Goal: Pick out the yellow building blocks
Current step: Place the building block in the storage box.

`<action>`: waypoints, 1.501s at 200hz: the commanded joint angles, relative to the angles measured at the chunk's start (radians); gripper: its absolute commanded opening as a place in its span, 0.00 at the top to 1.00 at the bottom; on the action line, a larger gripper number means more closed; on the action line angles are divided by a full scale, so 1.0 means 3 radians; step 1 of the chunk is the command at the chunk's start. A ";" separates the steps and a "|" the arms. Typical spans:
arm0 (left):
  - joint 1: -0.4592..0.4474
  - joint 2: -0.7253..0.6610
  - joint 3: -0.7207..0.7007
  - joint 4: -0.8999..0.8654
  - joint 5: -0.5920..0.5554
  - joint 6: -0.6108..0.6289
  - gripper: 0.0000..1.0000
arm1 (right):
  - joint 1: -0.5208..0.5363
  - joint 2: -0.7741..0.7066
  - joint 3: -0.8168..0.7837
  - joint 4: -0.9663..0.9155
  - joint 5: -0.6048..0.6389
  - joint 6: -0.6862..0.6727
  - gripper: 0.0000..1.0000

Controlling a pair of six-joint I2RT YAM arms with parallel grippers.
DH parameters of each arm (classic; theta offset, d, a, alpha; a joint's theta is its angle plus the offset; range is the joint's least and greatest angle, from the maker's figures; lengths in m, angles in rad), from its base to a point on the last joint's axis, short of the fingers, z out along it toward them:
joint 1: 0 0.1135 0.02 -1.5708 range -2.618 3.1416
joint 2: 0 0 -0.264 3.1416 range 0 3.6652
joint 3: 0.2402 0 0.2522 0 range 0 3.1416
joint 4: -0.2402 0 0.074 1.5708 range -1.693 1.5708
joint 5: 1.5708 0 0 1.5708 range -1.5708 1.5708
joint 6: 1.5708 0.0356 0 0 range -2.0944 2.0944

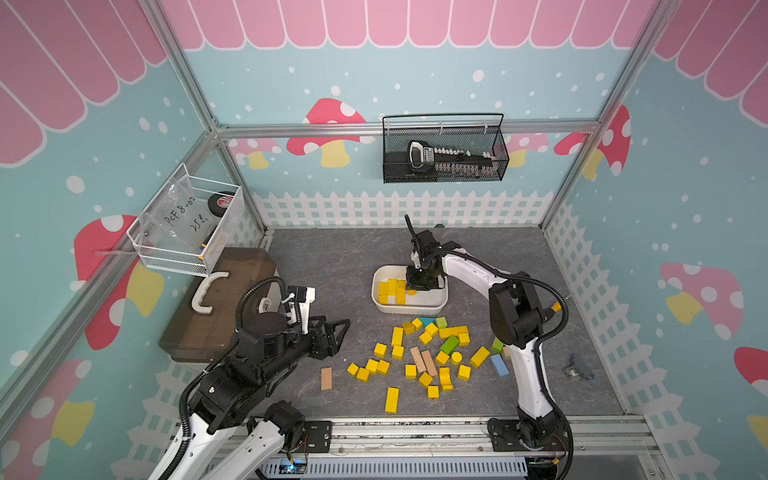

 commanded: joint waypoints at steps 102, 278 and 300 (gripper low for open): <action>0.0018 -0.0025 -0.0035 0.0047 0.0052 0.0002 0.21 | -0.0076 0.0246 0.0162 0.0112 -0.0139 0.0186 0.64; 0.0018 -0.0027 -0.0040 0.0049 0.0035 0.0005 0.20 | -0.0078 0.0120 0.0181 0.0146 -0.0219 0.0145 0.57; 0.0021 -0.0023 -0.0040 0.0049 0.0033 0.0004 0.20 | -0.0078 0.0104 0.0180 0.0144 -0.0223 0.0141 0.57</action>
